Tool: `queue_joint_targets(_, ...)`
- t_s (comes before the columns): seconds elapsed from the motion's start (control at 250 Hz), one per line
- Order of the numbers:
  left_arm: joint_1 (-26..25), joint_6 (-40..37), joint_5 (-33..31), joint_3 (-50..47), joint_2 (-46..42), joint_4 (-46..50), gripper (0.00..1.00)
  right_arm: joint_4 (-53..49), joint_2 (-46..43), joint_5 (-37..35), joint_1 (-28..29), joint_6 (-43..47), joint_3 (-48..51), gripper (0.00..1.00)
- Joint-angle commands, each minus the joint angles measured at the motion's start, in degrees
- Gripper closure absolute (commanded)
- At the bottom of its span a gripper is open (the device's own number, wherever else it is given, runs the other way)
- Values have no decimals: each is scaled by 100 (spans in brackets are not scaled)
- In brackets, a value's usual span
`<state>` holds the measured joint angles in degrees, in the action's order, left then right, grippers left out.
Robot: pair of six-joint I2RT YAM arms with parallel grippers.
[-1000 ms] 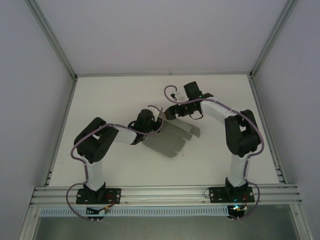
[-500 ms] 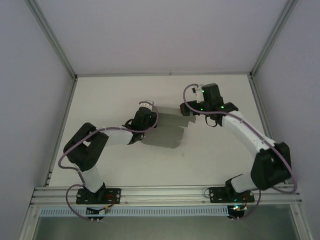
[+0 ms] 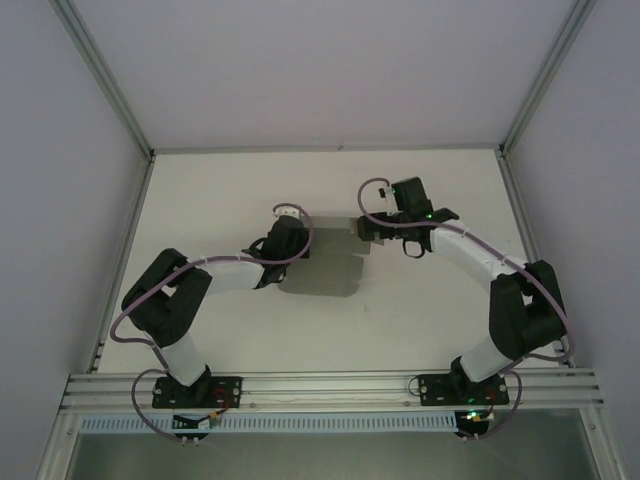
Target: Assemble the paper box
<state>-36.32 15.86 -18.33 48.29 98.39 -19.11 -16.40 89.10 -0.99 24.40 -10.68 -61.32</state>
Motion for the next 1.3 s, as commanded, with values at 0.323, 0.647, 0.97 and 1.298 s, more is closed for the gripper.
queue_joint_targets(0.323,-448,637,186,921,17,815,100,2282,251,-1589,764,-2306,469,0)
queue_joint_targets(0.647,-450,768,171,1112,-143,1281,100,3118,-325,-1613,805,-2521,1229,0)
queue_joint_targets(0.97,-430,411,-335,840,-454,1265,100,1014,-1550,-2233,749,-2175,1735,0)
queue_joint_targets(1.298,-420,400,-420,863,-549,1419,100,620,-2510,-2000,33,-2447,2592,0)
